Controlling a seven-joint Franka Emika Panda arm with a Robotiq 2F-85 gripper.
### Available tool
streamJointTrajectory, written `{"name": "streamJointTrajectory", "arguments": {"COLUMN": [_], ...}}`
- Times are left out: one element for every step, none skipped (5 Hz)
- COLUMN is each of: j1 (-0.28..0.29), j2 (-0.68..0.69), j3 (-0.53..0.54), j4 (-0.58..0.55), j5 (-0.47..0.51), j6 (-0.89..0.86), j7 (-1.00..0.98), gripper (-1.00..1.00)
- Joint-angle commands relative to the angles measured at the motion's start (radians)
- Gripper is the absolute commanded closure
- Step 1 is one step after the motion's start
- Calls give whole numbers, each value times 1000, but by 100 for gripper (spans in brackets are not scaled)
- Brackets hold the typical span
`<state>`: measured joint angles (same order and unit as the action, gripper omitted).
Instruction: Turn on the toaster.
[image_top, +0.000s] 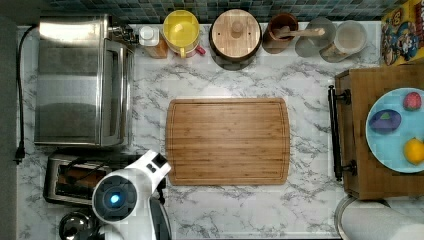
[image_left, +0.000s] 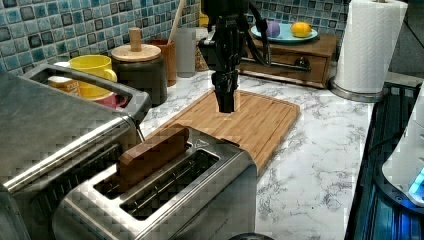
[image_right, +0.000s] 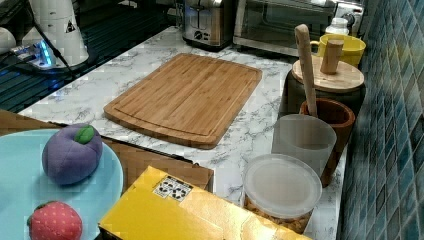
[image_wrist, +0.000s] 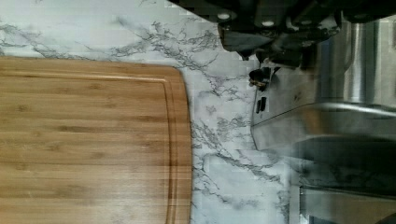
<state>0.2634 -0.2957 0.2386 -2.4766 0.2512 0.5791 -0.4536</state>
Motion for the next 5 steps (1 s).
{"name": "streamJointTrajectory", "arguments": {"j1": [19, 25, 56, 57, 49], "j2": [21, 29, -8, -46, 1], "j3": [22, 22, -5, 2, 27], "j4": [-17, -16, -34, -39, -25], "j5": [47, 62, 169, 209, 164], "j6": [-8, -10, 25, 56, 45], "j7": [83, 104, 43, 30, 59], "gripper": [100, 100, 100, 100, 100]}}
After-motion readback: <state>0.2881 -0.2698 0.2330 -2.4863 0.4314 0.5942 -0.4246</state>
